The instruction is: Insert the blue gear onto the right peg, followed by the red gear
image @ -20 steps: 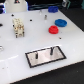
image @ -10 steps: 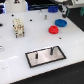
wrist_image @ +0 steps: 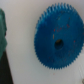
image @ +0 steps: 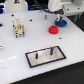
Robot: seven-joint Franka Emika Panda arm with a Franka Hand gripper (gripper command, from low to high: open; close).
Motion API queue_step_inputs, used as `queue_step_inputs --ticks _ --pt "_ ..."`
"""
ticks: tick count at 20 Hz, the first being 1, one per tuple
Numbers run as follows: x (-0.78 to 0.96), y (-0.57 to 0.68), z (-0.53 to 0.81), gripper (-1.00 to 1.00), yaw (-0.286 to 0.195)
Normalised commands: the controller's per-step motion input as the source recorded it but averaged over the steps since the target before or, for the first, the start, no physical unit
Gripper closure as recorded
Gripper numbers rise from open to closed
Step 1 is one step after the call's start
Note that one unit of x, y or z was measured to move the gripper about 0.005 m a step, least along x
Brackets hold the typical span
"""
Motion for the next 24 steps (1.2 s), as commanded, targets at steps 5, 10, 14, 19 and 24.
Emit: queue_step_inputs --ticks 5,10,14,19,24 --pt "-0.23 -0.11 0.01 -1.0 0.0" --pt "-0.3 -0.18 -0.01 -1.0 0.0" --pt "-0.25 0.01 -0.08 1.0 0.0" --pt "-0.16 0.01 -0.03 1.0 0.0" --pt "-0.05 -0.01 0.06 1.0 0.0"
